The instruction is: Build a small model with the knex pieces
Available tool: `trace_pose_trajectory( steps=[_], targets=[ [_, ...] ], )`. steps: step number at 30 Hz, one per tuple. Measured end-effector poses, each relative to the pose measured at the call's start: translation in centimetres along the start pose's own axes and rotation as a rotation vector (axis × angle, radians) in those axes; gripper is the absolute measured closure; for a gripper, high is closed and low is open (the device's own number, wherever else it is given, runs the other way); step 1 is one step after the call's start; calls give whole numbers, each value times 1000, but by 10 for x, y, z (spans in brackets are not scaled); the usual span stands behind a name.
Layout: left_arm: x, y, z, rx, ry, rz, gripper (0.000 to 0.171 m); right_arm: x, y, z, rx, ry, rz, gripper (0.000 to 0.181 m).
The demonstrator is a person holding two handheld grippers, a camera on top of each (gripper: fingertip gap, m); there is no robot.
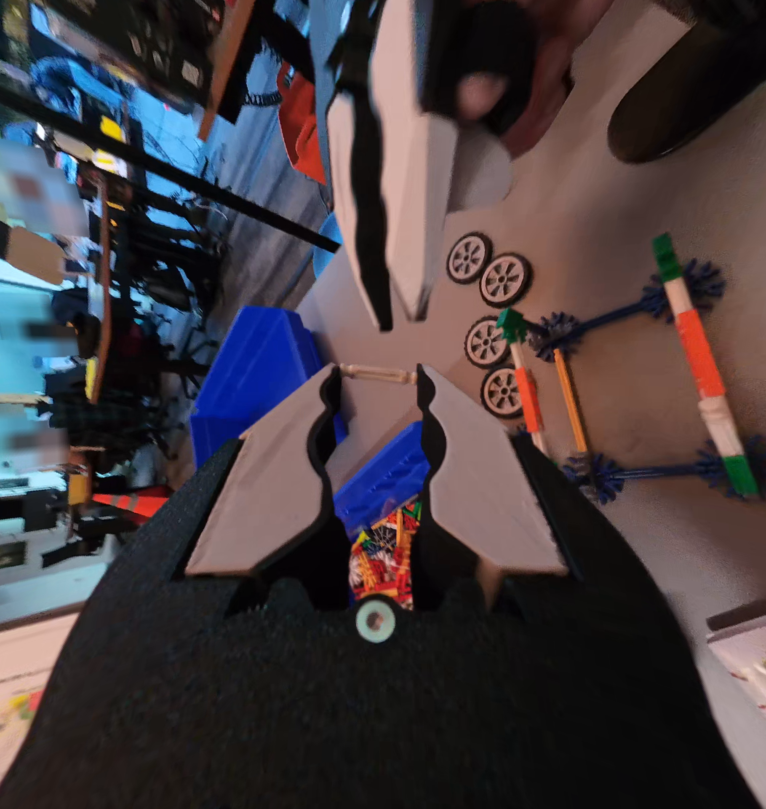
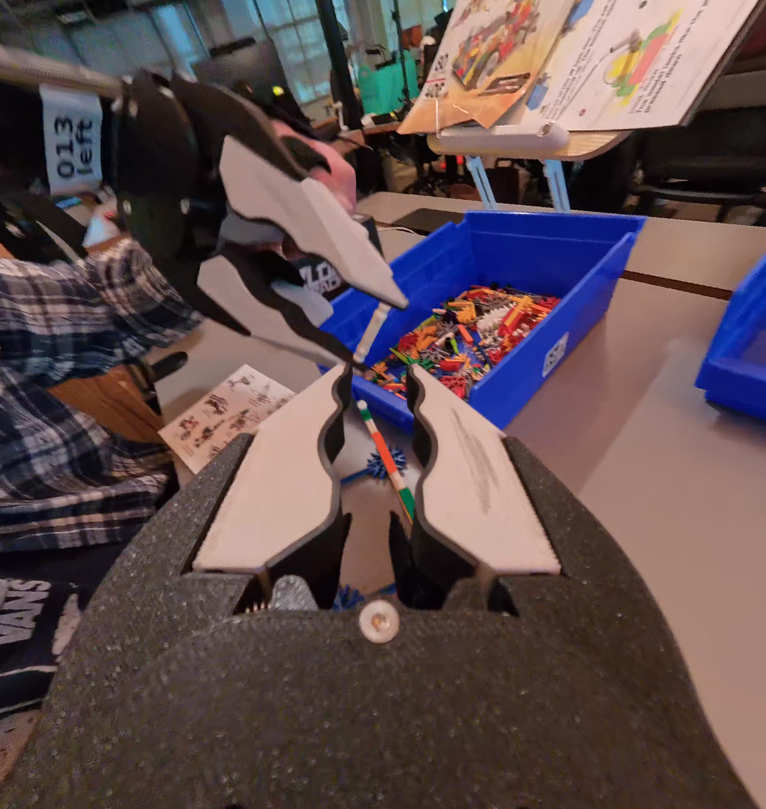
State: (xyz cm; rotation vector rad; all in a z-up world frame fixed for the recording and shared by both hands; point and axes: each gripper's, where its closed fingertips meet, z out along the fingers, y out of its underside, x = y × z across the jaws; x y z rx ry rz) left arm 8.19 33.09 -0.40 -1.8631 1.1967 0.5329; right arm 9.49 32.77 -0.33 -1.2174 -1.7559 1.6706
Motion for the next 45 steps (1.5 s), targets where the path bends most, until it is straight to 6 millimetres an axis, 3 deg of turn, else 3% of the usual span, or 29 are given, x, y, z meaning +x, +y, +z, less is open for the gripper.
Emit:
trace_pose_trajectory(
  steps=[5, 9, 13, 16, 20, 24, 30, 38, 42, 45],
  targets=[
    [6, -29, -1, 55, -60, 97, 139, -17, -4, 1, 27, -113, 63, 158],
    [11, -38, 2, 77, -92, 137, 139, -22, -1, -1, 19, -123, 36, 175],
    [14, -39, 9, 99, -93, 115, 139, -15, 8, -5, -33, -85, 1, 177],
    [18, -31, 14, 77, -55, 69, 127, -9, 16, -8, -93, -49, -48, 177],
    [22, -35, 12, 145, 61, -78, 126, -7, 29, -9, -216, -6, -170, 177],
    [27, -39, 9, 171, 187, -175, 137, -4, 41, -7, -352, 62, -333, 177],
    [46, -33, 14, 125, 300, -179, 163, -4, 53, -5, -483, 114, -511, 177],
    [52, -33, 11, 140, 327, -187, 168, -10, 56, -4, -496, 77, -543, 177],
    [45, -33, 10, 162, 297, -228, 168, -3, 51, -7, -455, 111, -500, 166],
    [46, -31, 11, 168, 299, -274, 168, 8, 59, -14, -449, 130, -449, 161]
  ],
)
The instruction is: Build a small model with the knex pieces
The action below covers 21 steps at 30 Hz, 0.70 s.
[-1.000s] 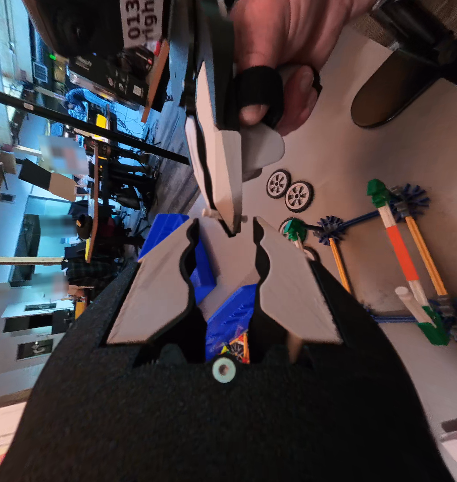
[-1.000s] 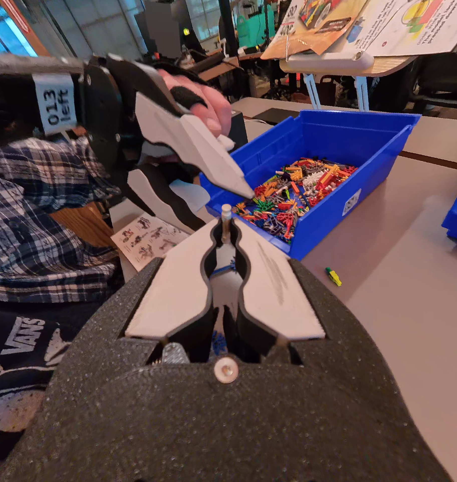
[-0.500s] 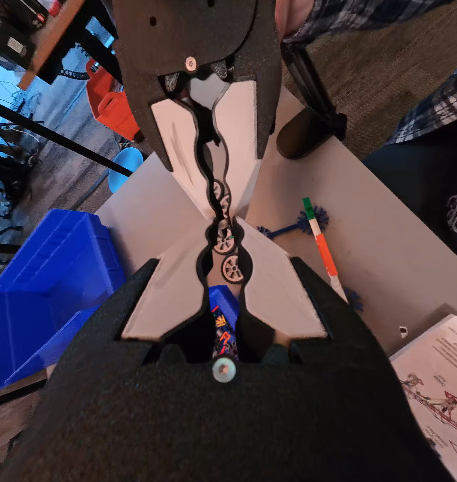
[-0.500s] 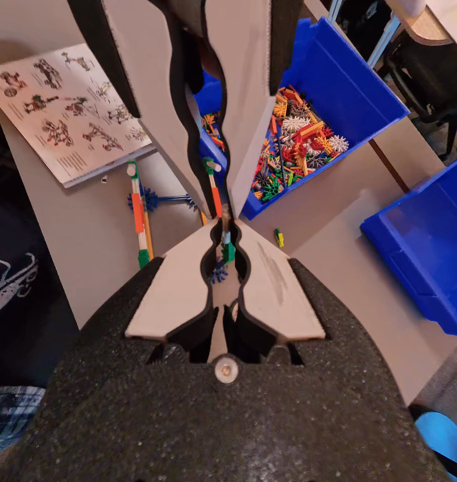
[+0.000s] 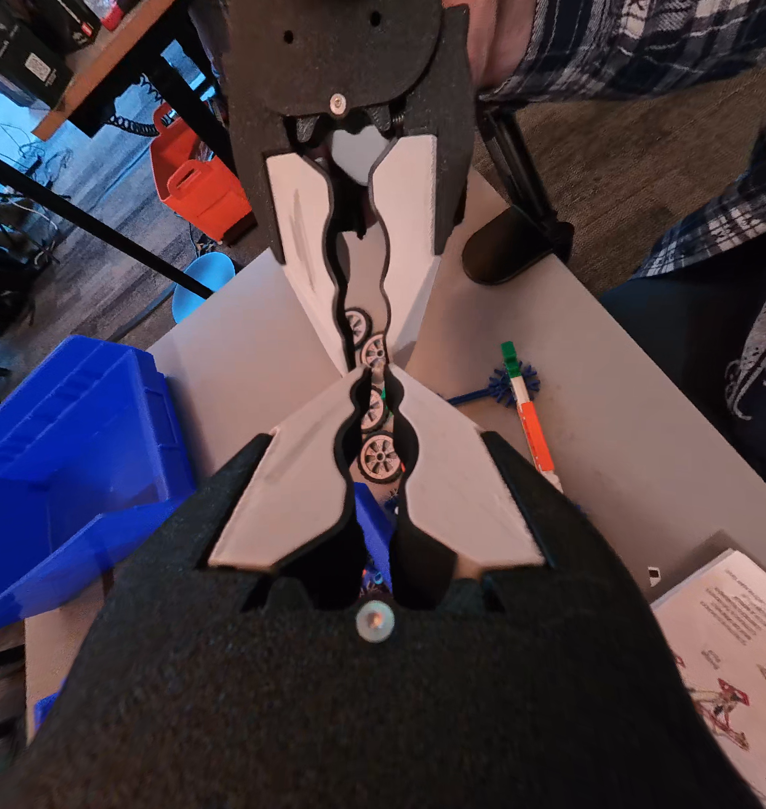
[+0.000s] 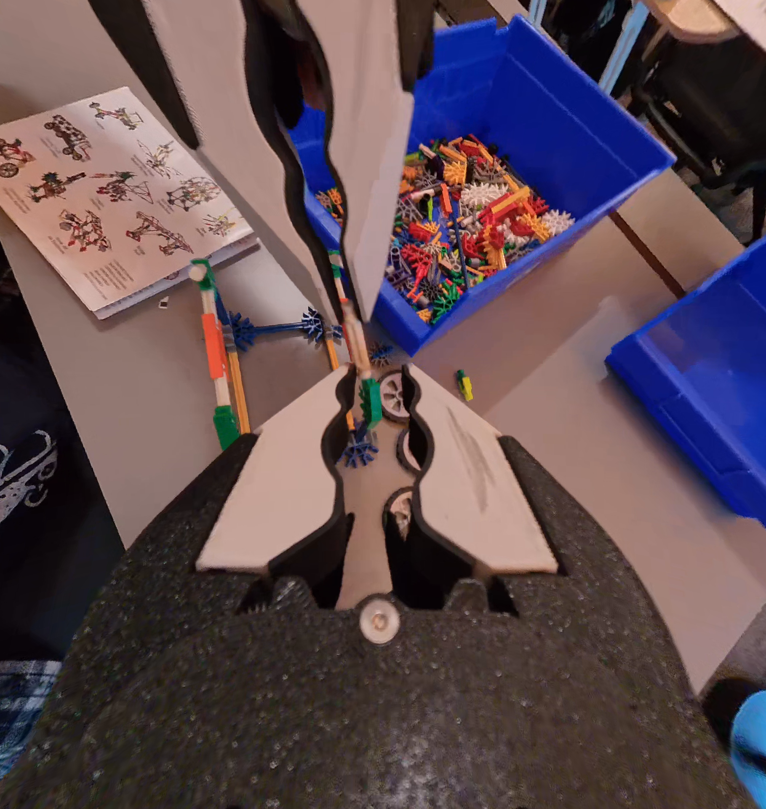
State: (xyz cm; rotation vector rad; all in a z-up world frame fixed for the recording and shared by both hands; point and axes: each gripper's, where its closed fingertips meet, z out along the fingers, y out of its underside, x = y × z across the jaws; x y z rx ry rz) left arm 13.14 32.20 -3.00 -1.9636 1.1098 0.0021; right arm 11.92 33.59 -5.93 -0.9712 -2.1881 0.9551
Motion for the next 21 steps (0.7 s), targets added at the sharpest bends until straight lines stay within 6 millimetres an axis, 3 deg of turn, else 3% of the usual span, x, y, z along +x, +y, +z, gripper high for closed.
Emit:
trace_pose_trajectory(
  steps=[7, 21],
  targets=[
    [2, 14, 13, -38, -8, -34, 168, -2, 29, 12, -25, -42, 52, 152],
    [-4, 34, 19, -67, -9, -119, 168, 0, 30, 35, -9, -50, 33, 151]
  ],
)
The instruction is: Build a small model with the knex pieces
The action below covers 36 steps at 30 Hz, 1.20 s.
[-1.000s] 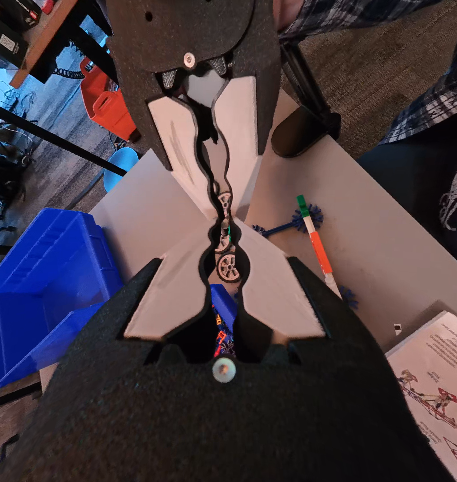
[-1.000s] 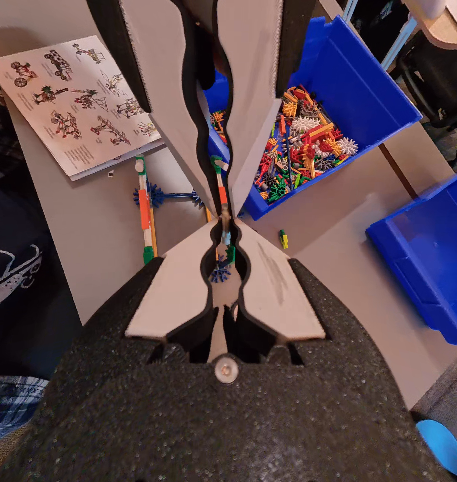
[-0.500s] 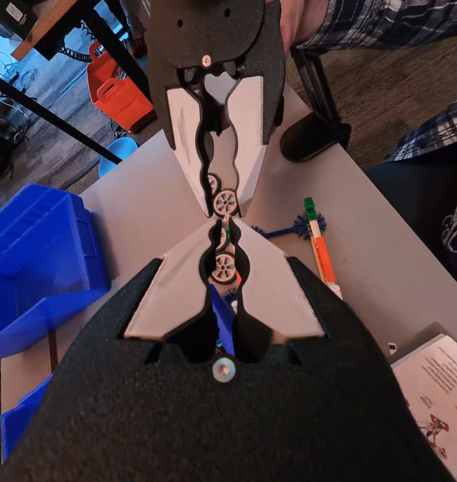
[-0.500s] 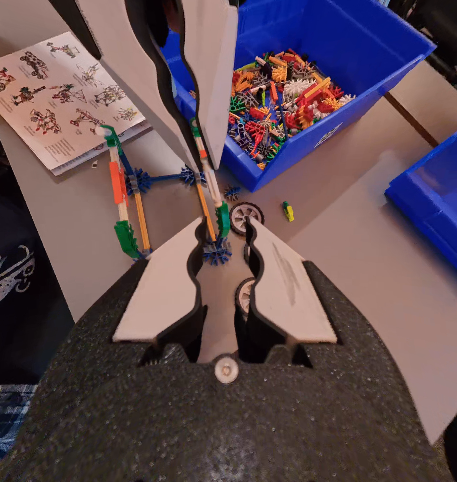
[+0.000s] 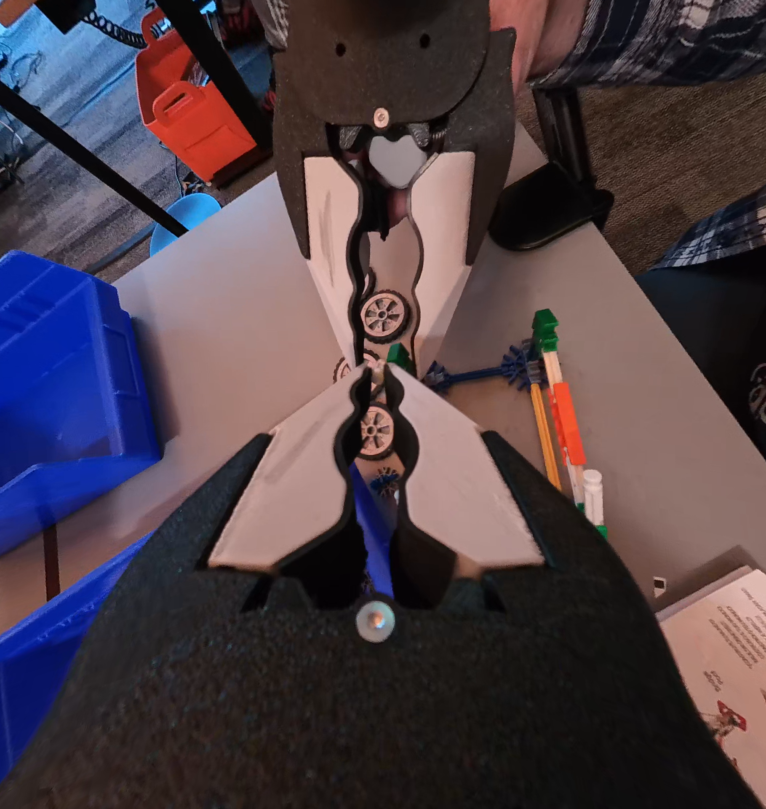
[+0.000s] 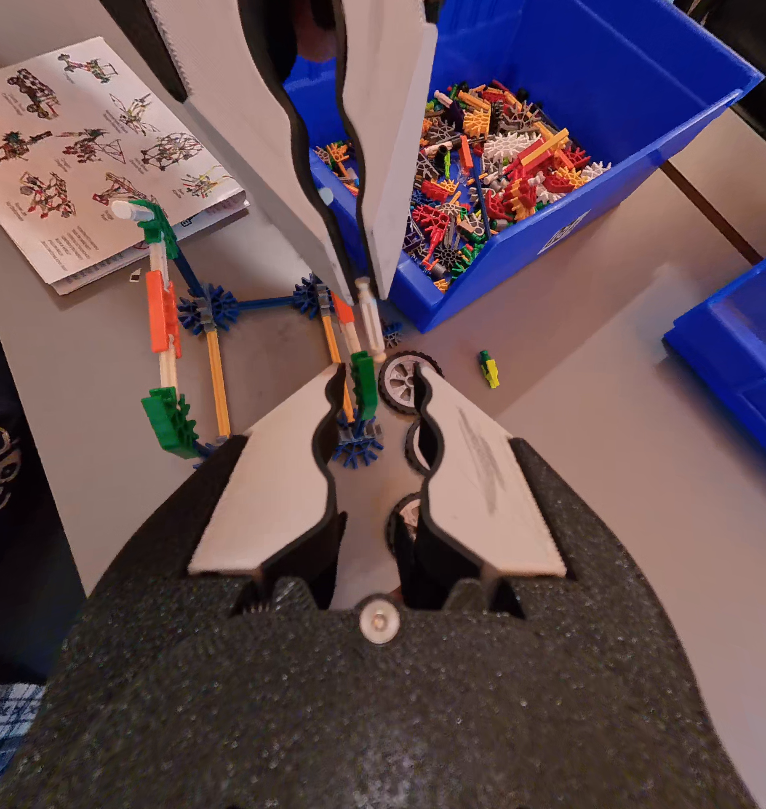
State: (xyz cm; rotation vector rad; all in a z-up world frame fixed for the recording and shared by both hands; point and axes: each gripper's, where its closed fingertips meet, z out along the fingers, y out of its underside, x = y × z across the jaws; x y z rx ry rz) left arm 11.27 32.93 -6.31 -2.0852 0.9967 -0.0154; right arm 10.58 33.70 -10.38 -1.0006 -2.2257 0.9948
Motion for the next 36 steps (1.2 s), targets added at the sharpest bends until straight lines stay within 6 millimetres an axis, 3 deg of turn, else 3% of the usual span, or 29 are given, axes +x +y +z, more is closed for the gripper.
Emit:
trace_pose_trajectory(
  steps=[20, 36],
  targets=[
    [4, 6, 9, 4, 60, -40, 168, -8, -7, 6, 57, -73, -43, 168],
    [7, 7, 8, 30, 106, -91, 168, -10, -5, 7, 65, -39, -46, 159]
  ],
)
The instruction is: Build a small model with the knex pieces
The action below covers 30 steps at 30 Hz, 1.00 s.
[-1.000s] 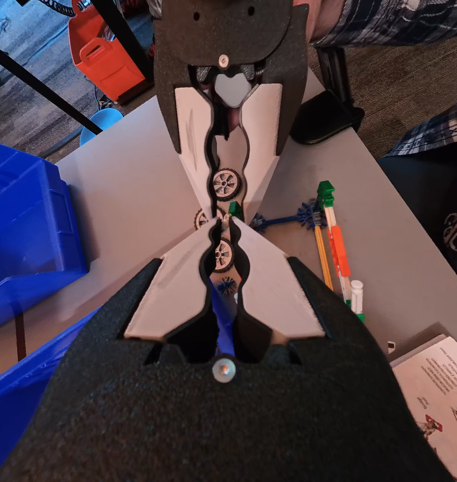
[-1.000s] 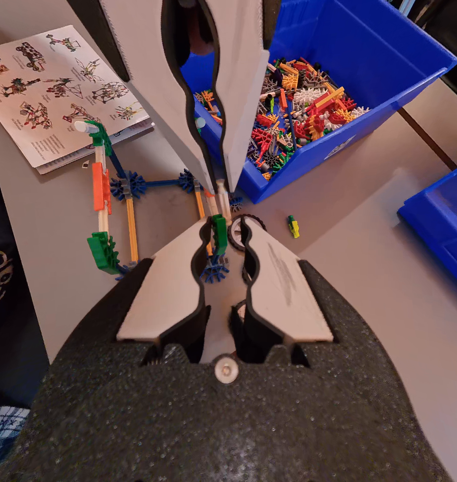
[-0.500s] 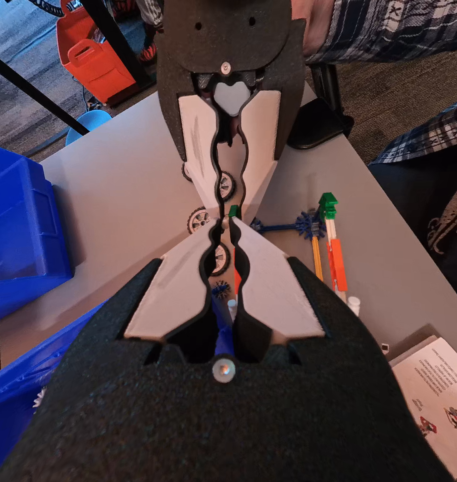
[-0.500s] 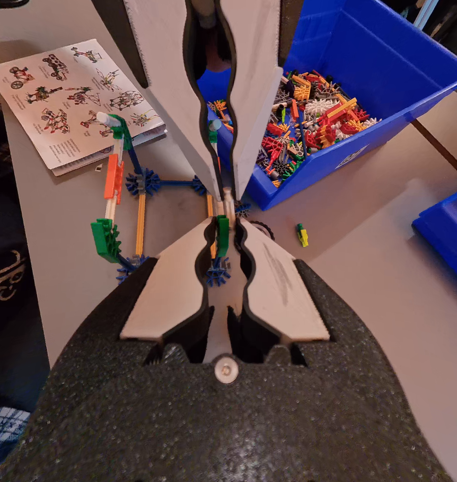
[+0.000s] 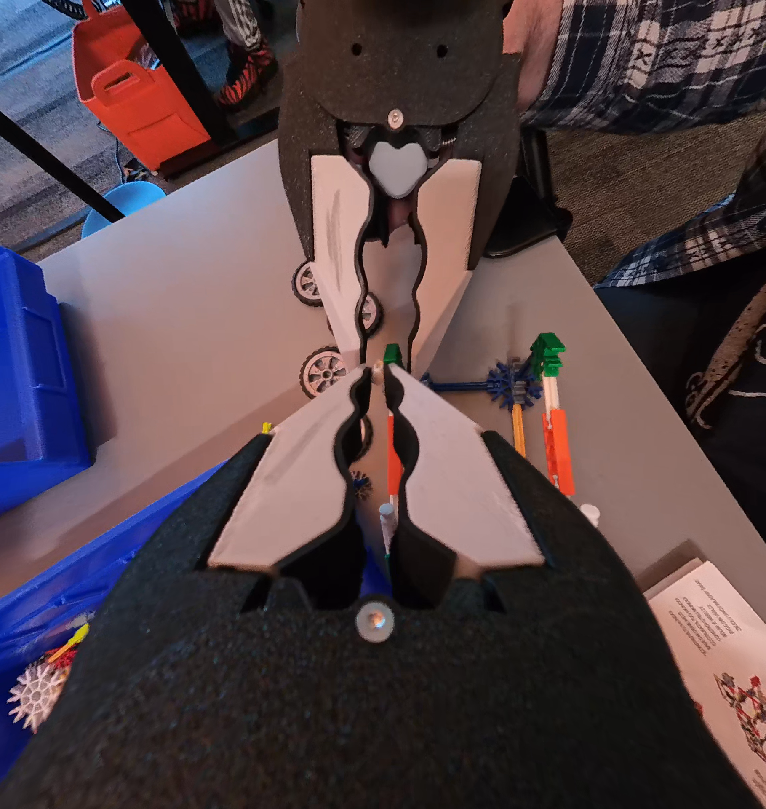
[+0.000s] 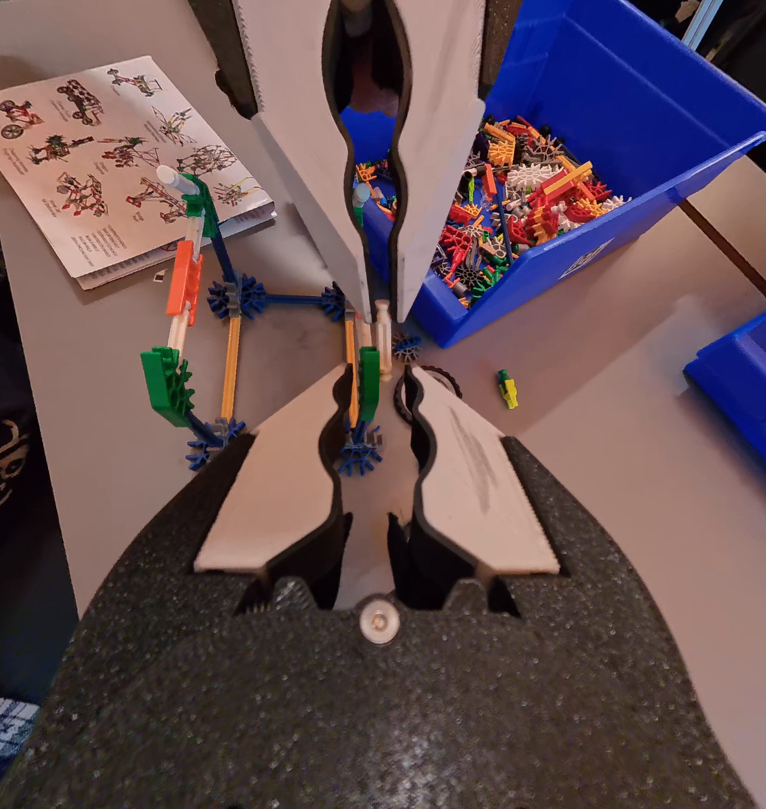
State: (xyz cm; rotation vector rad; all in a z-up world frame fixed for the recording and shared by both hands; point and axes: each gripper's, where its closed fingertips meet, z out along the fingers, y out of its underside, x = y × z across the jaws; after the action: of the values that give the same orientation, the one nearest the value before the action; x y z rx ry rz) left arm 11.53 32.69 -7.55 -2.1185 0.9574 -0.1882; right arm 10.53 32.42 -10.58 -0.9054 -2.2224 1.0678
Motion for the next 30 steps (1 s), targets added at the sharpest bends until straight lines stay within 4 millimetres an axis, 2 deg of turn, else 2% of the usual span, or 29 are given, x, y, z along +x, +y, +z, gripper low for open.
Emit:
trace_pose_trajectory(
  steps=[20, 30],
  targets=[
    [-2, 4, -8, 13, 14, -33, 168, -1, 0, 3, 11, -16, 8, 159],
    [2, 5, -2, 4, 30, -23, 168, -2, 0, 6, 10, -21, 4, 162]
  ],
)
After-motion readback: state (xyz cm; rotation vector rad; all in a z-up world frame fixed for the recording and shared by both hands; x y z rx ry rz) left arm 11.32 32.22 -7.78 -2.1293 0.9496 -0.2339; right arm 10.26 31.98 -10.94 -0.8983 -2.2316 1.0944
